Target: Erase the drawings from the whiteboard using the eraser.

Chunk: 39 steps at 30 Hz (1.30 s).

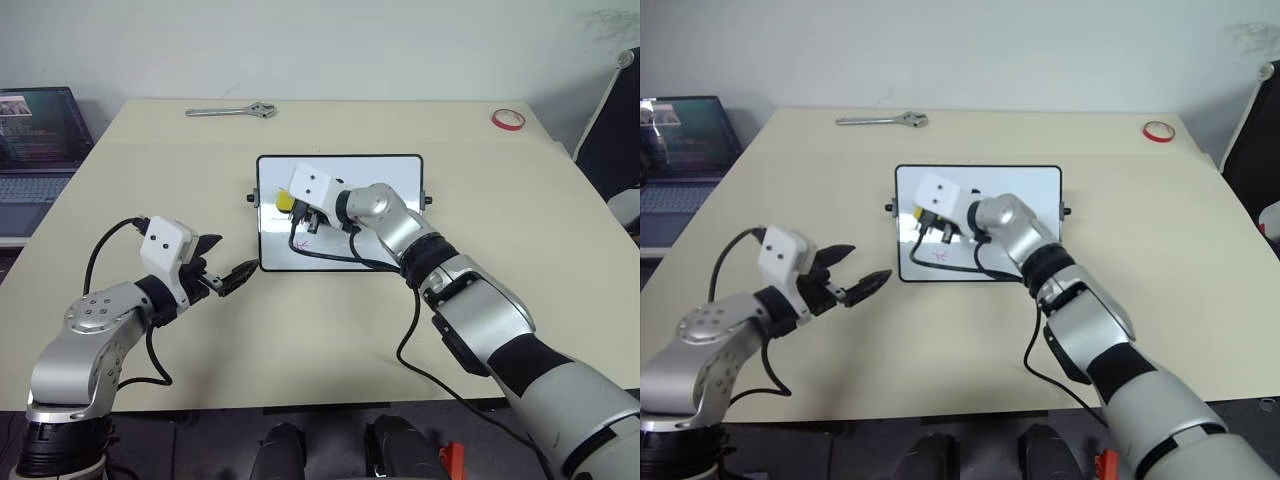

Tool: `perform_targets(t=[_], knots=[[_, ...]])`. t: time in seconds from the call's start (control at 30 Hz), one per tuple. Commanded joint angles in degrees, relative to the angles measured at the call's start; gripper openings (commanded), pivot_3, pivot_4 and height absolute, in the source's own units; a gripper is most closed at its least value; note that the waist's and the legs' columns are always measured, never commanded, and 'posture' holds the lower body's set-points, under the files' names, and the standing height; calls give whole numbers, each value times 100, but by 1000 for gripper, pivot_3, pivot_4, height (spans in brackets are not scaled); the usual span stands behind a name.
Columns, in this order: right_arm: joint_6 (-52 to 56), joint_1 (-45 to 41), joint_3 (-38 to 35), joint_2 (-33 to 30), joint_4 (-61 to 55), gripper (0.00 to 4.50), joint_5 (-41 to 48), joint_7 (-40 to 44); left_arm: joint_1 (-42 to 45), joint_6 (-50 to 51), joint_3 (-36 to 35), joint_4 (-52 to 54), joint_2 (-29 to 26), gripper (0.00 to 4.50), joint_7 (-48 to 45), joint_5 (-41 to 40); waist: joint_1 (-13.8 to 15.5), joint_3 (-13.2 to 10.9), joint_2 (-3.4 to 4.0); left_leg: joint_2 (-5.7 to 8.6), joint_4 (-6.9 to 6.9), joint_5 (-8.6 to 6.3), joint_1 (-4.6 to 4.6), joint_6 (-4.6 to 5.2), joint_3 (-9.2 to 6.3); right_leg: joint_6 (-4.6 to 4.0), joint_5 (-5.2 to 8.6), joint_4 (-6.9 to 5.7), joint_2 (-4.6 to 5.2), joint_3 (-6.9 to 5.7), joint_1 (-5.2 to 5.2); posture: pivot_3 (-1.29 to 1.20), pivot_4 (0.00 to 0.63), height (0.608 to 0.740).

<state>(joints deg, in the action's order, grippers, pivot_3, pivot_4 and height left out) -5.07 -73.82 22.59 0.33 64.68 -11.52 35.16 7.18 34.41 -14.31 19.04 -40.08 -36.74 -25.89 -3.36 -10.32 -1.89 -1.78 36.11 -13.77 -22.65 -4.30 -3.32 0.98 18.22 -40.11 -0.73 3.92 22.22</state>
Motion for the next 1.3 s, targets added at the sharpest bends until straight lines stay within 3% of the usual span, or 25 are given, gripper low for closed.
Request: perform_targets(t=[0.03, 0.2, 0.53, 0.73, 0.9, 1.0, 1.07, 1.13, 1.2, 1.3], knots=[[-106, -297, -169, 58, 392, 1109, -236, -935, 7, -216, -52, -11, -63, 4500, -77, 71, 0, -1, 1, 0, 0, 1, 3, 0, 0, 0, 0, -6, 0, 1, 0, 0, 150, 740], [-109, -698, -344, 210, 801, 1108, -303, -1547, 3, -330, 13, -72, -62, 4500, -132, 142, 20, -1, 2, 2, 3, 3, -2, -3, -9, -2, 0, -14, 1, -5, 2, 0, 150, 740], [224, -491, -125, 218, 1025, 1108, -676, -209, -117, -555, -13, -200, -14, 4500, -216, 242, 2, 0, 1, 2, -1, 3, 2, -3, -5, -2, 0, -4, 1, -3, -1, 0, 150, 740], [-60, -662, -657, 62, 921, 1108, -458, -1640, -199, -764, -22, -416, -44, 4500, -332, 284, 29, -1, 3, 0, 2, 4, 4, -3, -15, -3, 0, -14, 1, -9, -3, 0, 150, 740], [22, -419, -1227, 102, 659, 1107, 113, -1036, -235, -961, -46, -654, -75, 4500, -443, 332, 36, -1, 3, 4, 2, 5, 0, -3, -14, -3, 0, -12, 4, -12, -3, 0, 150, 740], [627, -72, -1908, 289, -365, 1107, 1106, -256, -268, -1026, -88, -721, -73, 4500, -495, 333, 16, -2, 4, -1, -1, 5, -4, -3, -17, -3, 0, -4, 3, -15, -2, 0, 150, 740], [1319, 529, -1927, 266, -1924, 1107, 1533, 179, -340, -1067, -116, -748, -75, 4500, -569, 310, 10, -3, 5, -5, -3, 5, -17, -3, -19, -3, 0, 2, 3, -16, 6, 0, 150, 740], [2591, 1695, -1704, -66, -4591, 1105, 2065, 535, -409, -1113, -149, -766, -80, 4500, -630, 300, 19, -5, 9, -8, -5, 4, -29, -3, -37, -3, 0, 7, 5, -15, 13, 0, 150, 740], [3463, 2590, -1550, -467, -6389, 1105, 2386, 691, -479, -1182, -88, -706, -136, 4500, -786, 294, 89, -5, 9, -8, -4, 2, -46, -4, -67, -1, 1, 19, 10, -36, 13, 0, 150, 740], [4211, 3751, -1600, -1071, -7930, 1104, 2673, 636, -519, -1221, -9, -580, -159, 4500, -954, 258, 156, -5, 9, 0, -5, -1, -55, -5, -81, 2, 4, 35, 17, -44, 14, 0, 150, 740]])
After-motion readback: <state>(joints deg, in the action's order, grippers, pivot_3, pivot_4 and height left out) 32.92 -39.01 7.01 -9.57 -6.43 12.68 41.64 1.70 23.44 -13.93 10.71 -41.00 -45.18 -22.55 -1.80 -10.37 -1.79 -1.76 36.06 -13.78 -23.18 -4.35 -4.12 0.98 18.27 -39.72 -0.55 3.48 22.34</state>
